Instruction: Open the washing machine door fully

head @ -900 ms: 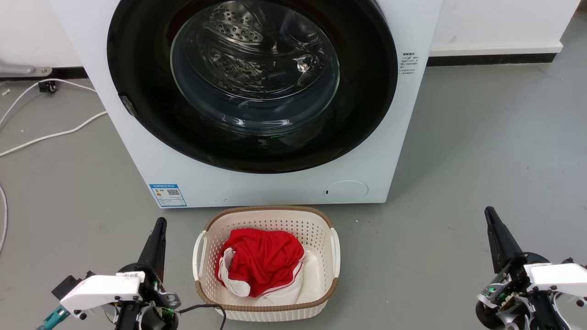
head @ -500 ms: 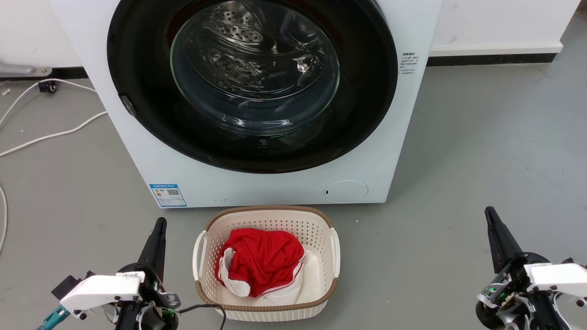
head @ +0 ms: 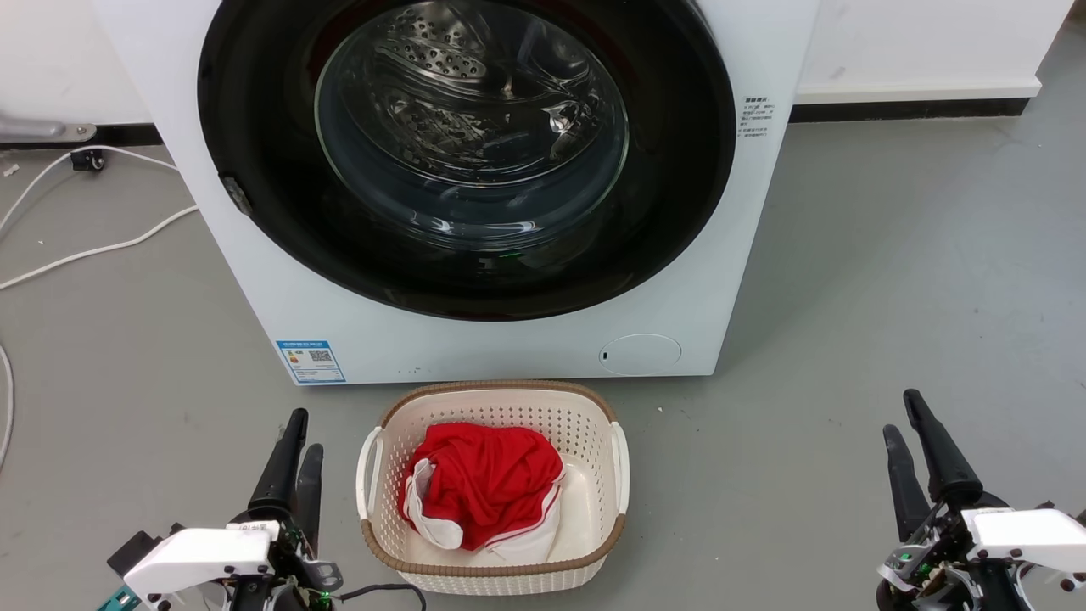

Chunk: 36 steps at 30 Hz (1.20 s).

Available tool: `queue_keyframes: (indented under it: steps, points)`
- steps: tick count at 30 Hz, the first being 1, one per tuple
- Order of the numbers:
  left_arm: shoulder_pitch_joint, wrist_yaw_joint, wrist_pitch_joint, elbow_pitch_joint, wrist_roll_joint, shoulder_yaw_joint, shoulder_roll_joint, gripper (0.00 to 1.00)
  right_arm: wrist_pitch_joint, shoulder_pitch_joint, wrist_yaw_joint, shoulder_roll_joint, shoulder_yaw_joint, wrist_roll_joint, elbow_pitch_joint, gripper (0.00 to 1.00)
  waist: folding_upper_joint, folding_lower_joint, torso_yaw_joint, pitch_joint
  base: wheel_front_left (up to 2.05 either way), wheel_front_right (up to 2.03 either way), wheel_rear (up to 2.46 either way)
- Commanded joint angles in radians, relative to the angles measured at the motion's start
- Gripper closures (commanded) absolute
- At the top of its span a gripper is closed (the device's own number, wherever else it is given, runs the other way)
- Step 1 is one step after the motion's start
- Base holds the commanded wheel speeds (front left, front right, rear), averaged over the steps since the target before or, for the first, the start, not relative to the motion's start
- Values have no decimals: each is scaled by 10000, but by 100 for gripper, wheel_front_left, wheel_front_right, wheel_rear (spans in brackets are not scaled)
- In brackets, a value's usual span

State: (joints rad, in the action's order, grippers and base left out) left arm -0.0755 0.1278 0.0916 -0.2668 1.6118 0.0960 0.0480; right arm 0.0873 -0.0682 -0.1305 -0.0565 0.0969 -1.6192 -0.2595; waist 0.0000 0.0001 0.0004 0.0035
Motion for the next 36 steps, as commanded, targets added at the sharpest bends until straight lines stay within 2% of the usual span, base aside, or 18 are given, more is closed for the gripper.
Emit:
queue_keyframes:
  steps: [1, 8, 16, 24, 36]
  points:
    - [-184, 12, -115, 249, -72, -87, 26, 0, -111, -131, -2, -13, -64, 48, 293, 0, 0, -1, 6, 1, 0, 0, 0]
    - [-151, 14, -456, 616, -788, -92, 27, 0, -447, 4, -2, -6, -83, 923, 677, 0, 0, -1, 29, -7, 0, 0, 0]
    - [-131, 17, -807, 1168, -2400, -63, 27, 0, -797, 121, -2, 1, -297, 3371, 1217, 0, 0, -1, 48, -20, 0, 0, 0]
    - [-31, -56, -1133, 1585, -4471, -187, 28, 0, -1115, 249, -2, 8, -458, 5646, 1644, 0, 0, -1, 57, -27, 0, 0, 0]
    - [146, -292, -1568, 1782, -7522, -702, 36, 0, -1550, 428, -2, 18, -601, 8163, 1914, 0, 0, -1, 107, -56, 0, 0, 0]
